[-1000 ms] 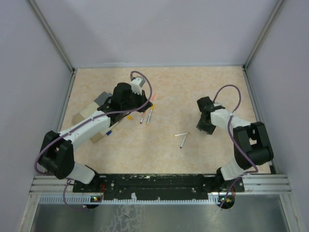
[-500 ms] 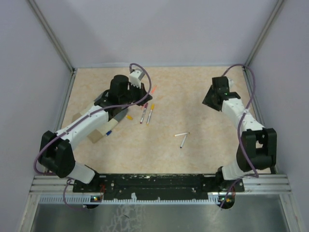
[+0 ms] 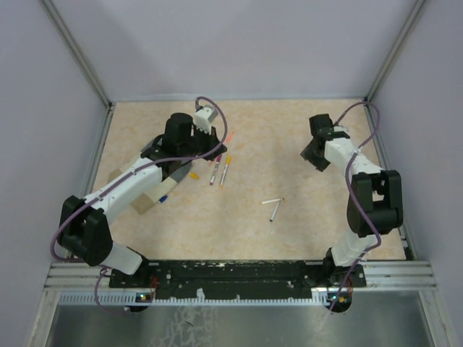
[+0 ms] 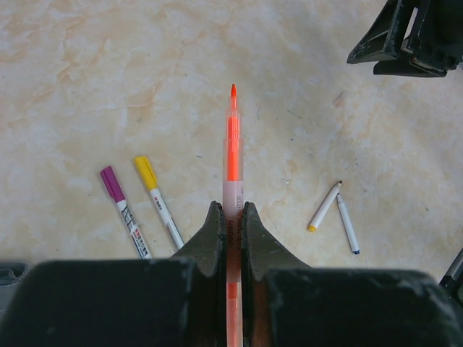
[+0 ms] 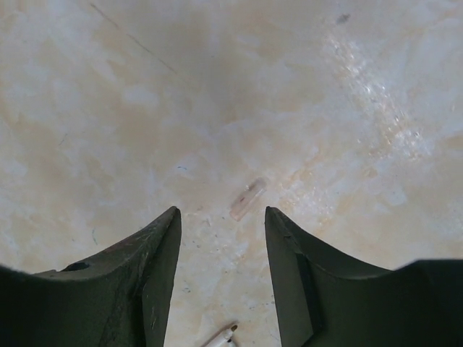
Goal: Insert the pens into the pen caps
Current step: Move the pen cap to the center of the board, then insert the pen cap onto the pen.
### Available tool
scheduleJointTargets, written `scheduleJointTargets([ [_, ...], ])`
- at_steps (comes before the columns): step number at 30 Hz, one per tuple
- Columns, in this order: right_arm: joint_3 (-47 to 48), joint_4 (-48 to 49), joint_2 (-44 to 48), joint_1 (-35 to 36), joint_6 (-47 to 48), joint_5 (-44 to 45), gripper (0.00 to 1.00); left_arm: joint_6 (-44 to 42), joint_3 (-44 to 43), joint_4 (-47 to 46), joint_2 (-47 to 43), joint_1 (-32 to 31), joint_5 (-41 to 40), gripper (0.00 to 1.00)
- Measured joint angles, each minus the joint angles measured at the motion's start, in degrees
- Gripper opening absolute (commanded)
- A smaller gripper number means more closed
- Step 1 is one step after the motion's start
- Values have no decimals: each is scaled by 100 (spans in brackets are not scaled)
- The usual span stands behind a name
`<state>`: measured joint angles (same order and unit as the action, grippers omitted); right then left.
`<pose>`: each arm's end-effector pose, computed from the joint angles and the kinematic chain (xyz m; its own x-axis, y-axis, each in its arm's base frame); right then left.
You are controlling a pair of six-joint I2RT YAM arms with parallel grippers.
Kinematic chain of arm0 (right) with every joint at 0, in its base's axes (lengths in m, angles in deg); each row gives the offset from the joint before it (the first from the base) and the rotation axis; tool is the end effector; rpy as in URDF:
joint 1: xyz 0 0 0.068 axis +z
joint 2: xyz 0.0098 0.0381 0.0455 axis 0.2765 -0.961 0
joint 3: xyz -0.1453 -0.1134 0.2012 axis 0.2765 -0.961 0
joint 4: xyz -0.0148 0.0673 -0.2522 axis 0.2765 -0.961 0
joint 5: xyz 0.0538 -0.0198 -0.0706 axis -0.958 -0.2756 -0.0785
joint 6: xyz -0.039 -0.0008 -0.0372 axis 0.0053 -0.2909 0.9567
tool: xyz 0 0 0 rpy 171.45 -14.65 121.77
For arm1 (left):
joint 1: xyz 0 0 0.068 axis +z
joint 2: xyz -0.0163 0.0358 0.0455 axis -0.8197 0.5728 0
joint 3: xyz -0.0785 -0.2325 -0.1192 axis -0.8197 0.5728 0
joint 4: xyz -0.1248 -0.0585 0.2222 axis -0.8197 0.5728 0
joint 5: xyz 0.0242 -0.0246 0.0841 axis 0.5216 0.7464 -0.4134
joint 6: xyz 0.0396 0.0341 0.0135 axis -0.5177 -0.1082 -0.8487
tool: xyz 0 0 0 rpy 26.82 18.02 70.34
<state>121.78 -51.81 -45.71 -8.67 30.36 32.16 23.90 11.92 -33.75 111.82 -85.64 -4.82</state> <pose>0.3409 0.0344 0.2251 -0.6028 0.6158 -0.5074 0.6265 0.7591 0.1770 0.2931 -0.1851 0.3077 -0.4544 0.1078 -0.8843 0.6510 0.7177 -0.2470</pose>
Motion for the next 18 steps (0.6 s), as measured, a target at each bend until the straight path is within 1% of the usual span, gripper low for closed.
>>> scheduleJointTargets([
  [3,13,-321,-175,13,-529,129,50,-20,0,22,0,0,52,0],
  [7,131,-710,-651,59,-999,151,49,-22,0,44,0,0,111,0],
  [11,164,-848,-927,149,-1259,146,48,-24,0,46,0,0,125,0],
  [18,208,-951,-1086,188,-1469,166,46,-28,0,46,0,0,125,0],
])
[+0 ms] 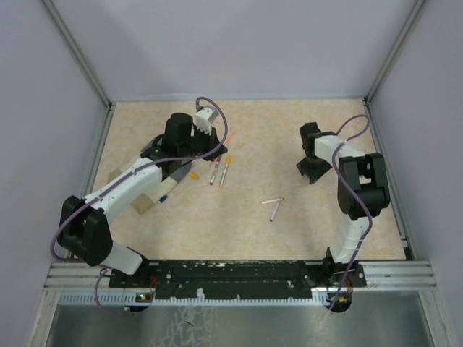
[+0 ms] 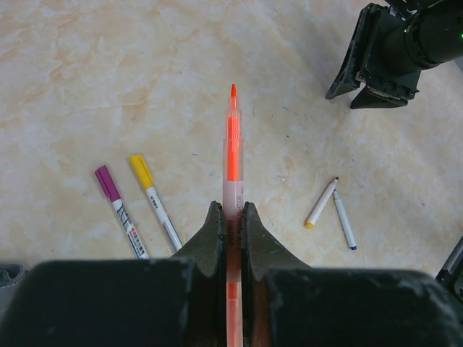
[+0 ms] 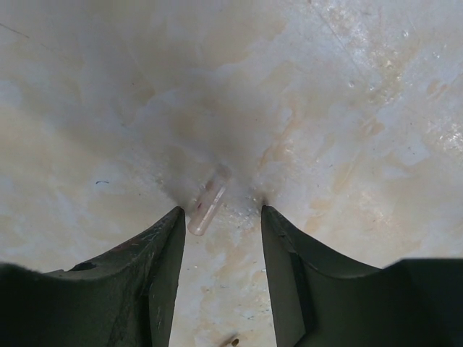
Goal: Insert the pens into the pen caps
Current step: Insert the pen cap onto the pen.
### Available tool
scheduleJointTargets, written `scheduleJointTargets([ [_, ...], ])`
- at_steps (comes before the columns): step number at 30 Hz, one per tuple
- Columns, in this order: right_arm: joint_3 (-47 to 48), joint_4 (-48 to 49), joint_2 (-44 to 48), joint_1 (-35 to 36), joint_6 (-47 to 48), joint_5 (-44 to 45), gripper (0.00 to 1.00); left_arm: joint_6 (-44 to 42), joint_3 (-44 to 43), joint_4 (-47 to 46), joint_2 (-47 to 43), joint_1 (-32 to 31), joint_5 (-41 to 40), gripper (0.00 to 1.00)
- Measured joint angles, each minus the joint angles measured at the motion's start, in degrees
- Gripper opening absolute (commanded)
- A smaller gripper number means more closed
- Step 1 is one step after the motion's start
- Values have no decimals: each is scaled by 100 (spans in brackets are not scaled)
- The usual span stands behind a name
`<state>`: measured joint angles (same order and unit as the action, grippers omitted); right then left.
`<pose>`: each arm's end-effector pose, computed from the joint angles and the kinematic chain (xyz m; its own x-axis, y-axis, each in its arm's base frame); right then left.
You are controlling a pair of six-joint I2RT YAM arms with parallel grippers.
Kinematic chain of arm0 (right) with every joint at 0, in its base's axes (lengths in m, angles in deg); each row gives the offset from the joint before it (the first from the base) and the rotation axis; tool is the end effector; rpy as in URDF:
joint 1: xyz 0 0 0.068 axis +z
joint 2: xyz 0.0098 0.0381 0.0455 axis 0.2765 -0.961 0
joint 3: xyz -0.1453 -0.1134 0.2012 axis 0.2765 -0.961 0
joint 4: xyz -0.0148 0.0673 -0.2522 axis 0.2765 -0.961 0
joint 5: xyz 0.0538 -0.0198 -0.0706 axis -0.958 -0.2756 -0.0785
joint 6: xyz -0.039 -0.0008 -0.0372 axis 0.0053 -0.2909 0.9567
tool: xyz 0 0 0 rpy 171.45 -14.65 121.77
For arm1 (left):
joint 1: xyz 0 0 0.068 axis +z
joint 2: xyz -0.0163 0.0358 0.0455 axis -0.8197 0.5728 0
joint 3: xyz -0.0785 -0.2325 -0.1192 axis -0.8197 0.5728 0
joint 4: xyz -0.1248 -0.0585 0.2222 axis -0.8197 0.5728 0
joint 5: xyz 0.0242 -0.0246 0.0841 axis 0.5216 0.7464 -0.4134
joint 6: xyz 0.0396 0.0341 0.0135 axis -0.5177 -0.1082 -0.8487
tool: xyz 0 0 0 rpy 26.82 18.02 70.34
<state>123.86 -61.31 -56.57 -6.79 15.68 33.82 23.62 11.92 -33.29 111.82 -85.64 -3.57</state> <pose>0.3449 0.0454 0.1676 -0.5666 0.7474 -0.3469 0.7942 0.6076 0.0118 0.2922 -0.1854 0.3070 -0.4591 0.1170 -0.8806 0.6645 0.7032 -0.2530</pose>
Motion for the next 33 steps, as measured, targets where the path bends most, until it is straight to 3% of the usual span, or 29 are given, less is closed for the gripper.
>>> scheduleJointTargets([
  [11,109,-9,-98,0,-37,81,41,-17,0,2,0,0,0,0],
  [19,289,-20,-229,0,-35,138,29,-26,0,2,0,0,0,0],
  [26,273,63,-229,0,24,133,13,-37,0,2,0,0,0,0],
  [30,70,459,-114,-7,667,-114,9,-35,0,2,0,0,7,0],
  [33,-133,1106,-9,-15,1705,-970,9,-37,0,0,0,0,15,0],
])
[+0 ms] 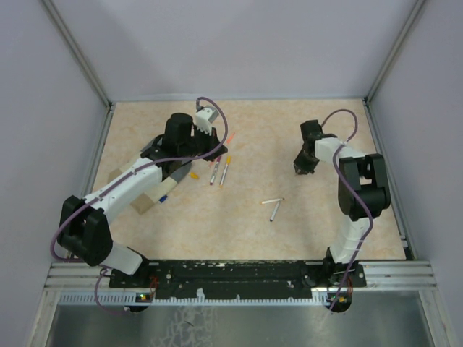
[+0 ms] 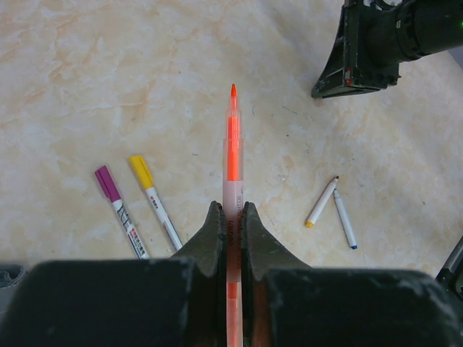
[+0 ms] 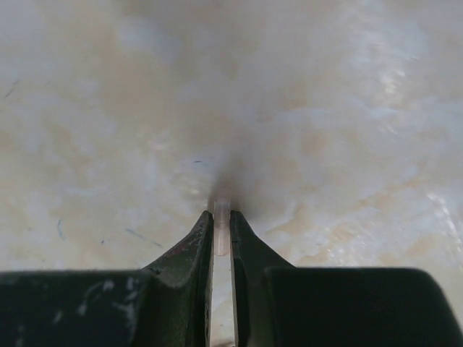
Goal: Insert the pens into the pen caps
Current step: Insert the pen cap onto the pen.
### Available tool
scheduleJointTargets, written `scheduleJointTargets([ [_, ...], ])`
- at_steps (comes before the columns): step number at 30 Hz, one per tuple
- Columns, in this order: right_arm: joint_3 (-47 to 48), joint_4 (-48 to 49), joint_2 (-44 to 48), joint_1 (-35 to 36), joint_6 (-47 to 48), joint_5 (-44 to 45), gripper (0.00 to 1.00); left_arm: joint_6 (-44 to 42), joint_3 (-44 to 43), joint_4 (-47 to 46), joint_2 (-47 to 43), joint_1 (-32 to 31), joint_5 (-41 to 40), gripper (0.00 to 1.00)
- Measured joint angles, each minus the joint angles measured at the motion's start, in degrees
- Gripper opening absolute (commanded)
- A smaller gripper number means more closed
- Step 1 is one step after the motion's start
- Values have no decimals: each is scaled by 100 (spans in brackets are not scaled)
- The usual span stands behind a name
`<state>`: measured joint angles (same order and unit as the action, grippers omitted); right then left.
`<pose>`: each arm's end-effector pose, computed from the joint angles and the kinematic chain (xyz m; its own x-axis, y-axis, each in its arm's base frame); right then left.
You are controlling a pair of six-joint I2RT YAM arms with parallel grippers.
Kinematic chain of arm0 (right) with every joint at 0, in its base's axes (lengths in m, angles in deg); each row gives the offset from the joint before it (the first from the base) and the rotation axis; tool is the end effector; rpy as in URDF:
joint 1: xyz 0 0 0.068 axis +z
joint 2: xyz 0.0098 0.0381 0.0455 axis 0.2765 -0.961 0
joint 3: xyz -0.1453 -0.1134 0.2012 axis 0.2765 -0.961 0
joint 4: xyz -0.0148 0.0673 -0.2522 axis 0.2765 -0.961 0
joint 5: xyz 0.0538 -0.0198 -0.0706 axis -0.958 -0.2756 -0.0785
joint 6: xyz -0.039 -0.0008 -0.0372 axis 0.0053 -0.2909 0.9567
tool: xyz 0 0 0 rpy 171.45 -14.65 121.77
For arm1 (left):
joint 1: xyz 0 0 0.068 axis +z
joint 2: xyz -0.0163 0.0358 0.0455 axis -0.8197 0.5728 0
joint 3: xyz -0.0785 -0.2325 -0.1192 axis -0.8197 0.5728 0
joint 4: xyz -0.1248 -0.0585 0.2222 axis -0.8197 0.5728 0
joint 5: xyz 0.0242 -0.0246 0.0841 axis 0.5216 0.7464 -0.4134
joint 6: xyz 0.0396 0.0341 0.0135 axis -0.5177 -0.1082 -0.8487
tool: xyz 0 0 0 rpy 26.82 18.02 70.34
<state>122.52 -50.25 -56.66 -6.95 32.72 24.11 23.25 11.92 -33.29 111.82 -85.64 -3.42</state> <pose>0.3598 0.0527 0.1652 -0.7506 0.5680 -0.3375 0.5554 0.8191 0.1433 0.2922 -0.1855 0.3070 -0.4550 0.1218 -0.8821 0.6690 0.7006 -0.2483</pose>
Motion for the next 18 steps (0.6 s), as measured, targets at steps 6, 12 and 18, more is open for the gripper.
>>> scheduleJointTargets([
  [6,-149,525,37,50,1161,-968,8,2,0,2,0,0,13,0],
  [12,127,37,9,490,2155,-752,7,2,0,0,0,11,31,0],
  [18,717,-505,-291,1032,2820,-223,8,2,0,2,0,11,42,0],
])
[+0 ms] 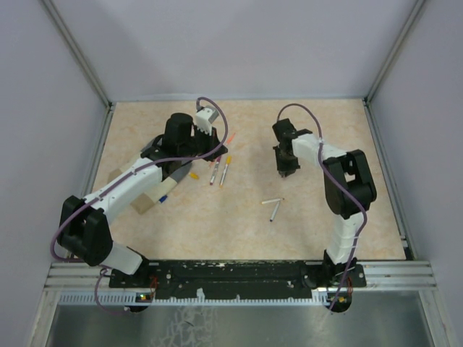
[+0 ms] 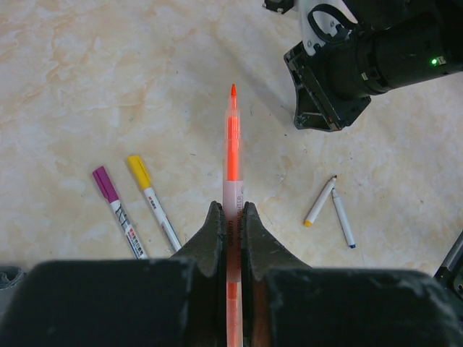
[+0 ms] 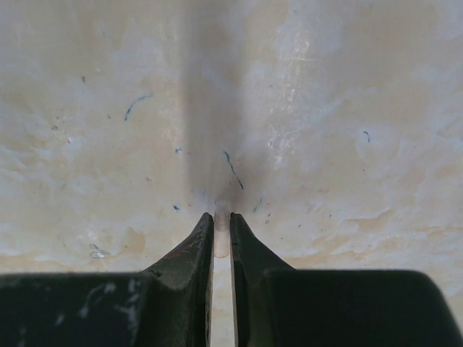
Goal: Insert the pens into the pen caps
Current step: Insert the pen cap onto the pen.
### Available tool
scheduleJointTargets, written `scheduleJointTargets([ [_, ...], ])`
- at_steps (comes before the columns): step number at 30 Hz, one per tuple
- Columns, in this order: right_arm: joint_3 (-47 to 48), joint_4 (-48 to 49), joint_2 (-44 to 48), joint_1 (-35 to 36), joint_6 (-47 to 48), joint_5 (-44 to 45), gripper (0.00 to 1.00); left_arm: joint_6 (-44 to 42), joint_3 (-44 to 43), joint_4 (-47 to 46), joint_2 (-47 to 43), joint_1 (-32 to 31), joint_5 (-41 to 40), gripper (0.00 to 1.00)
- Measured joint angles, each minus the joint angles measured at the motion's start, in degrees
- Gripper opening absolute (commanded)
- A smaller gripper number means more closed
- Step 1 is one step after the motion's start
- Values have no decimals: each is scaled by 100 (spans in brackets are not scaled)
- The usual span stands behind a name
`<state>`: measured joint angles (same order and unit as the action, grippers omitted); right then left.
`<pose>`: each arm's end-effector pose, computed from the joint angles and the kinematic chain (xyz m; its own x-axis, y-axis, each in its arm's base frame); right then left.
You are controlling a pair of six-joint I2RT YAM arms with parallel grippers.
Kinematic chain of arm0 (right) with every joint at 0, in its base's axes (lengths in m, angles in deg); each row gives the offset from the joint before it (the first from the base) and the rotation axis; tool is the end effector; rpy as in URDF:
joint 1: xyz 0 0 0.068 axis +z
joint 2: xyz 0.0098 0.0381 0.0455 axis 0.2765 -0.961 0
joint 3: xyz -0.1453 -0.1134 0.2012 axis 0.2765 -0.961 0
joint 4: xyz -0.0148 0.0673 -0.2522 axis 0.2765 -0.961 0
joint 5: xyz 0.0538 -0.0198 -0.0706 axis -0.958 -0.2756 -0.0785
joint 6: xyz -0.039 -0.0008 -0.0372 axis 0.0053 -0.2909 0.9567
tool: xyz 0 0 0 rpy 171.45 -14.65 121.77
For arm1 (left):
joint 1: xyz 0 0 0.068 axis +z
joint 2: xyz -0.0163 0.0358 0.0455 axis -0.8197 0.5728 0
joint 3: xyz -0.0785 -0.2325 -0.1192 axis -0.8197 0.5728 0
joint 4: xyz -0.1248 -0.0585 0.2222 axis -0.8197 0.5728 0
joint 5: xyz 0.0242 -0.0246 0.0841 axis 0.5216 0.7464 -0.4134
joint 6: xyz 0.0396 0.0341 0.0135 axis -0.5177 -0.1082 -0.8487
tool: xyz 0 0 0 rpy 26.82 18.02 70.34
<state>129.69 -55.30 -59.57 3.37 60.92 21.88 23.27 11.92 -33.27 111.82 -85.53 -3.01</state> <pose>0.3612 0.1237 0.1780 -0.9376 -0.0555 -0.3433 -0.0584 0.9983 -0.0020 0.2923 -0.1851 0.3070 -0.4563 0.1215 -0.8815 0.6715 0.6970 -0.2516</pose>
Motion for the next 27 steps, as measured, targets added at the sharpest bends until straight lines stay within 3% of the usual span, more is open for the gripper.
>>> scheduleJointTargets([
  [7,31,-404,-164,109,267,361,10,0,0,0,-2,0,0,0],
  [16,35,-444,-177,111,358,402,19,-2,0,0,-2,0,0,0],
  [27,-79,-326,-131,109,361,396,24,-2,0,0,-2,0,0,0],
])
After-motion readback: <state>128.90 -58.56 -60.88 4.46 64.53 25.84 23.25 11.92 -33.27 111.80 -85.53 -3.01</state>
